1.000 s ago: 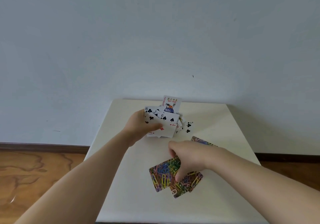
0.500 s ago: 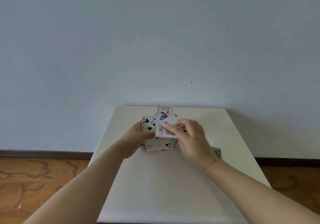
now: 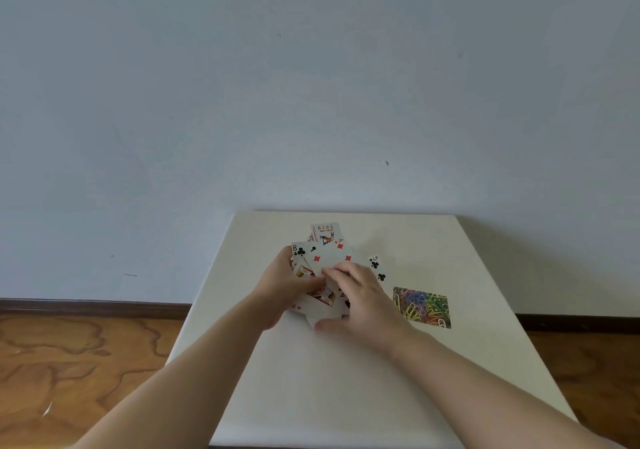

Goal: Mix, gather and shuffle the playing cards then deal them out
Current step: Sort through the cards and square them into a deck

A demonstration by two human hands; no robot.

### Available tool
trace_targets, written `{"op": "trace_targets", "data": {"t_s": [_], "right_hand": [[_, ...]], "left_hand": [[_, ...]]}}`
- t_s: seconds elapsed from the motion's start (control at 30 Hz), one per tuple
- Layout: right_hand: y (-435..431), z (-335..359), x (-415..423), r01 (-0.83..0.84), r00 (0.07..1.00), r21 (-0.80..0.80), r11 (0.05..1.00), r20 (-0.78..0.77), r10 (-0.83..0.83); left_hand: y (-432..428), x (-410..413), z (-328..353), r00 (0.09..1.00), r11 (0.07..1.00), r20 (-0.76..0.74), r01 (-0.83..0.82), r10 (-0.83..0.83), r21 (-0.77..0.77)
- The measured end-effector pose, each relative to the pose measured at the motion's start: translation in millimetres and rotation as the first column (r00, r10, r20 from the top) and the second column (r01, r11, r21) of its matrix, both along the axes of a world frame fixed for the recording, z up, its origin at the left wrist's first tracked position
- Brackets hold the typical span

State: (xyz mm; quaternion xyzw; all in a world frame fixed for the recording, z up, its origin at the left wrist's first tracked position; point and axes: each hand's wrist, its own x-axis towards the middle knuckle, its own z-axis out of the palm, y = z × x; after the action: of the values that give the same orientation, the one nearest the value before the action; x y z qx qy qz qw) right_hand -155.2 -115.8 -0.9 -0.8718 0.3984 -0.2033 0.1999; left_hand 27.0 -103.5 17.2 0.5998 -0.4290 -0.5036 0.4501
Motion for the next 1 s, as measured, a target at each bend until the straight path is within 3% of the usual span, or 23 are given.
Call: {"op": "trace_targets", "data": {"t_s": [0.1,0.2,0.27,0.33,0.4,0.47,0.67,0.87,1.0], "right_hand": [[0,8,-7,0.017,0.977,0.061,0.998,0.211,-0.029],[-10,24,-23,0.145,0.913,0.058,0.988,0.376,-0.156],[-23,38,-41,0.233,0.937,0.135,0.963,0.235,-0.259],[-33,49,-64,0.307,0.949,0.223,0.925,-0.141,-0.281],[-36,54,-82,0.365,0.853,0.249,0.897,-0.475,-0.215],[-35,57,-88,0.407,0.766,0.232,0.884,-0.614,-0.192],[-27,68,-75,0.456,0.718,0.226,0.861,-0.665,-0.205],[-16,77,-71,0.557,0.683,0.288,0.779,-0.693,-0.231],[-9,81,-68,0.572,0.714,0.371,0.732,-0.665,-0.221]], "left_hand": [[-3,2,3,1.000,0.999,0.006,-0.023,0.023,0.032],[-5,3,7,1.000,0.998,-0.010,-0.020,0.021,0.057],[-4,4,8,1.000,0.997,-0.022,-0.019,0.021,0.069],[-3,7,9,0.999,0.997,-0.035,-0.026,0.029,0.075],[-2,10,9,0.998,0.996,-0.043,-0.044,0.048,0.080],[-2,12,10,0.997,0.995,-0.043,-0.065,0.068,0.077],[7,13,16,0.992,0.991,-0.036,-0.117,0.120,0.056],[16,12,13,0.986,0.984,-0.024,-0.166,0.168,0.070],[18,11,10,0.978,0.978,-0.051,-0.199,0.202,0.065]]}}
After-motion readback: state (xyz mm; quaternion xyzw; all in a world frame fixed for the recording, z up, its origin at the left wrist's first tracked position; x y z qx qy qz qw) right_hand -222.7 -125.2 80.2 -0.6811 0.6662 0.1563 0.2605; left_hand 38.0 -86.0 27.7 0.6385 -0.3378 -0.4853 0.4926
